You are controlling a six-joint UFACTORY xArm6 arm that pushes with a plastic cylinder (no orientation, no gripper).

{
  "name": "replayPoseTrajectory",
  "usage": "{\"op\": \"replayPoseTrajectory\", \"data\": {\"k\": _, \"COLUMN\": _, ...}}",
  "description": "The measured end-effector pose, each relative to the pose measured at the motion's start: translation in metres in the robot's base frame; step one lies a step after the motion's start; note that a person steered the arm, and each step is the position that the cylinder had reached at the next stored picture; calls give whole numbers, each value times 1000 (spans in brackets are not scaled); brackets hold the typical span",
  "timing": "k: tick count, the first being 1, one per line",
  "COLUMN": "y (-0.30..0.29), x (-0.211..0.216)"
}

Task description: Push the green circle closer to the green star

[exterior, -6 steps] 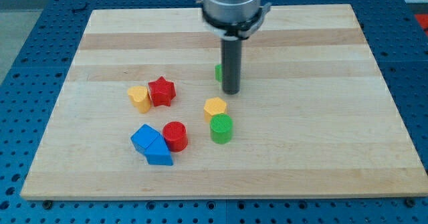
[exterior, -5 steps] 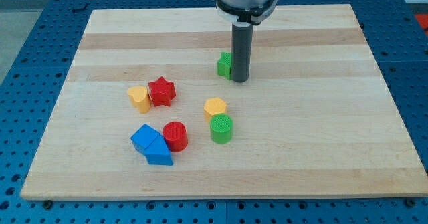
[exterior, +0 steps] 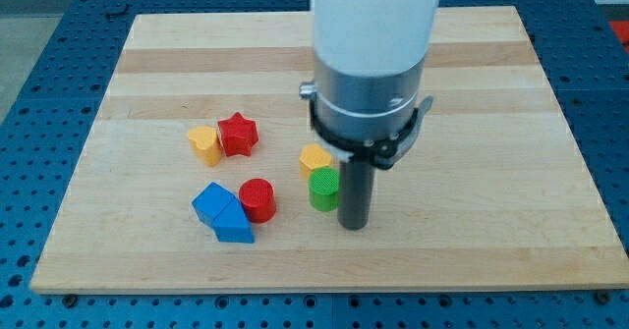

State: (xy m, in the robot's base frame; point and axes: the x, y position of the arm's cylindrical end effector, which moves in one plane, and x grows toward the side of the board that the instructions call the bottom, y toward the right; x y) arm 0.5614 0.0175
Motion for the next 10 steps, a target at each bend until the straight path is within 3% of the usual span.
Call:
{"op": "replayPoseTrajectory", "data": {"k": 2, "y": -34, "x": -3}}
{"op": "replayPoseTrajectory", "data": {"k": 5, "y": 11, "x": -26}}
{"op": "replayPoseTrajectory", "data": {"k": 7, "y": 74, "x": -68}}
{"op": "replayPoseTrajectory", "data": {"k": 10, "y": 62, "x": -51}}
